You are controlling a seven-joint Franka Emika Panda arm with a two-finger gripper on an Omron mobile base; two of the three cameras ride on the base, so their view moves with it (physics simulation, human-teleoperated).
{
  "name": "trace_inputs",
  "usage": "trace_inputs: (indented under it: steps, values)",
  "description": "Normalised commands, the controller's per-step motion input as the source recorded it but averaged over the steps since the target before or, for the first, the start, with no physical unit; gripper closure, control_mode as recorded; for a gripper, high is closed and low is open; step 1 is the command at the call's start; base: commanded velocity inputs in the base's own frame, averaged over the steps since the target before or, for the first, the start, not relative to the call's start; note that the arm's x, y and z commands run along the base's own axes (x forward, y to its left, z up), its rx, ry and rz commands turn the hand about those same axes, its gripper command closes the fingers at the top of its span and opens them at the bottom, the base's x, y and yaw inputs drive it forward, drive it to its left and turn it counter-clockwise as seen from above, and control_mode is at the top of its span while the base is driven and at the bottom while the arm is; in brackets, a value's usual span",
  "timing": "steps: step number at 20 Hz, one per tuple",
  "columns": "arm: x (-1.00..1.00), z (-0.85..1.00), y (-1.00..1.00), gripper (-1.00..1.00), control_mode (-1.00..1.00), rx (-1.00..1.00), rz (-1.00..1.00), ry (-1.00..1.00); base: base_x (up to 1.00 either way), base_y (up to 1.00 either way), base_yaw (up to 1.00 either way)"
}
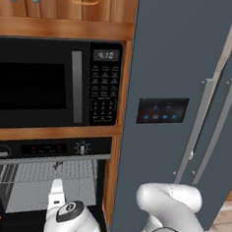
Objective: Take the fish from the oven and place it on the plate on the counter.
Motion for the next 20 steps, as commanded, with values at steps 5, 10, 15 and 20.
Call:
trace_inputs:
  steps: [5, 10, 15, 20]
  values:
    - [0.59, -0.27, 0.29, -1.0, -1.0, -0.11, 0.0, 0.0, 0.0, 0.0, 0.0]
    - [0.24, -0.53, 0.16, -1.0, -1.0, -0.23, 0.11, 0.0, 0.0, 0.0, 0.0]
    - [0.09, -0.42, 0.02, -1.0, -1.0, -0.28, 0.32, -0.09, 0.0, 0.0, 0.0]
    - [0.37, -0.18, 0.0, -1.0, -1.0, -0.15, 0.35, -0.16, 0.0, 0.0, 0.0]
